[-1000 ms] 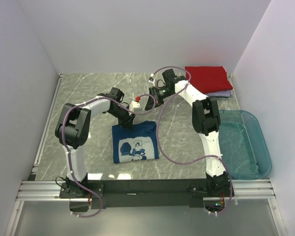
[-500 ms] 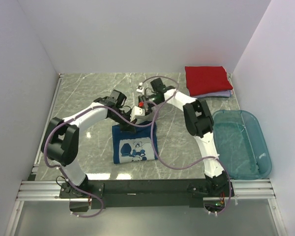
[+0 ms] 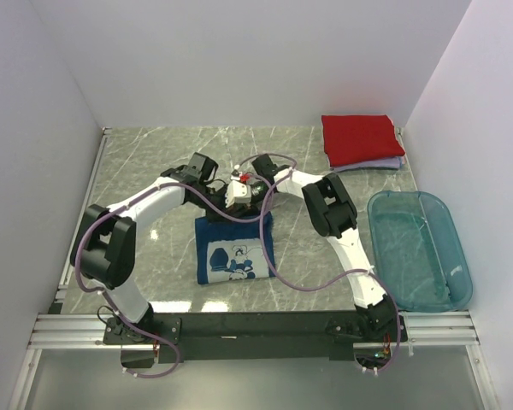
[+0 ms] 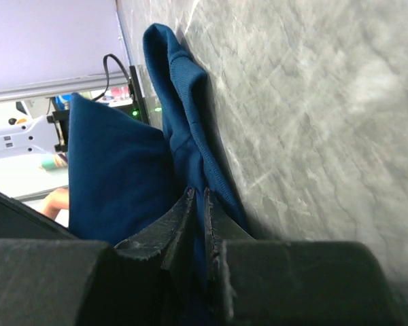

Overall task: Fold and stack the t-shirts
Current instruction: Fold the tshirt

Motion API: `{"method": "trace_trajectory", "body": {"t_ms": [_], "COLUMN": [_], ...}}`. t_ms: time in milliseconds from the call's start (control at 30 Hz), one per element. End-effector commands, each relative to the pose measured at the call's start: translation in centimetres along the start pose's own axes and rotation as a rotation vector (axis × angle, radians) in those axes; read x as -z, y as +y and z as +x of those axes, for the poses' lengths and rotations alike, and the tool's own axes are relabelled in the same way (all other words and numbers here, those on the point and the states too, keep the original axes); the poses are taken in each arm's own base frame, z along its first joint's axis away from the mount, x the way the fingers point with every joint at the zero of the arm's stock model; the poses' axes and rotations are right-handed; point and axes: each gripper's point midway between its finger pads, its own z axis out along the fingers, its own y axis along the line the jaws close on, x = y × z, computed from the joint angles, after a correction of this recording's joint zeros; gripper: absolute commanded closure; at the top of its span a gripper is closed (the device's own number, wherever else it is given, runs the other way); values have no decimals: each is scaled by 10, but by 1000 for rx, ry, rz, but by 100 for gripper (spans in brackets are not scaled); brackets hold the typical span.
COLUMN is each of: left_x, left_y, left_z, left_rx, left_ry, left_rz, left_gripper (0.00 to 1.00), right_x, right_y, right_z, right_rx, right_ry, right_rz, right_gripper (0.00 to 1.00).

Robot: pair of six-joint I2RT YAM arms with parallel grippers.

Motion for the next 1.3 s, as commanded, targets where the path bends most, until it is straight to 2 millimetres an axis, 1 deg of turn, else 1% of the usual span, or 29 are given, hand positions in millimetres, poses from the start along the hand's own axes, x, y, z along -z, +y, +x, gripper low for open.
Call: {"method": "trace_trajectory", "body": {"t_ms": [0,167,200,300,367,533,600,700,733,767,800,833,867,900,933,967,1000,1033,1067,1100,1133,1167,1200,1233,1267], "left_x": [10,12,15,12,9,2,1,-1,-2,-3,-2,3,8,12,24,34,44,56,63,69,77,85,84,91,91], "left_y": [26,48,54,63,67,73,75,75,75,74,73,75,75,72,69,69,66,65,64,61,62,68,69,75,77], "left_z": [-21,-20,-23,-21,-19,-14,-14,-14,-13,-12,-12,-15,-17,-19,-33,-37,-44,-50,-52,-51,-57,-49,-40,-27,-21], "left_rx": [-49,-53,-57,-62,-66,-67,-73,-80,-82,-83,-83,-86,-87,-79,-97,-86,-74,-17,24,125,168,237,339,413,459], "left_ry": [-57,-59,-66,-62,-60,-54,-64,-77,-75,-72,-70,-74,-79,-84,-119,-138,-155,-184,-198,-209,-242,-250,-251,-258,-269], "left_rz": [-58,-84,-96,-99,-101,-105,-110,-119,-120,-118,-118,-132,-140,-135,-136,-136,-135,-120,-116,-99,-82,-91,-72,-82,-77], "left_gripper": [100,99,100,99,100,99,99,99,99,96,87,75,75,68,64,59,57,56,56,57,56,56,55,54,48], "right_x": [-4,-6,-6,-6,-4,-2,-1,4,8,12,18,32,38,47,57,71,78,91,98,105,112,125,131,137,143], "right_y": [-23,-27,-27,-26,-23,-20,-19,-15,-15,-13,-12,-11,-12,-8,-3,-2,0,4,6,10,14,21,22,23,27], "right_z": [16,25,25,23,19,19,18,12,7,2,-4,-16,-22,-28,-33,-40,-42,-45,-48,-49,-50,-53,-51,-50,-48], "right_rx": [-69,-83,-79,-66,-57,-40,-27,10,21,42,82,123,124,156,199,260,292,343,366,384,399,431,429,441,445], "right_ry": [35,59,58,55,54,61,55,44,35,27,18,-10,-23,-38,-45,-61,-64,-68,-74,-78,-87,-104,-104,-103,-108], "right_rz": [-1,6,8,7,8,9,17,41,75,97,120,179,208,235,268,321,353,405,435,453,467,488,497,506,513], "right_gripper": [83,83,83,83,83,83,83,80,78,75,72,65,62,58,54,42,37,31,30,30,29,29,29,29,29]}}
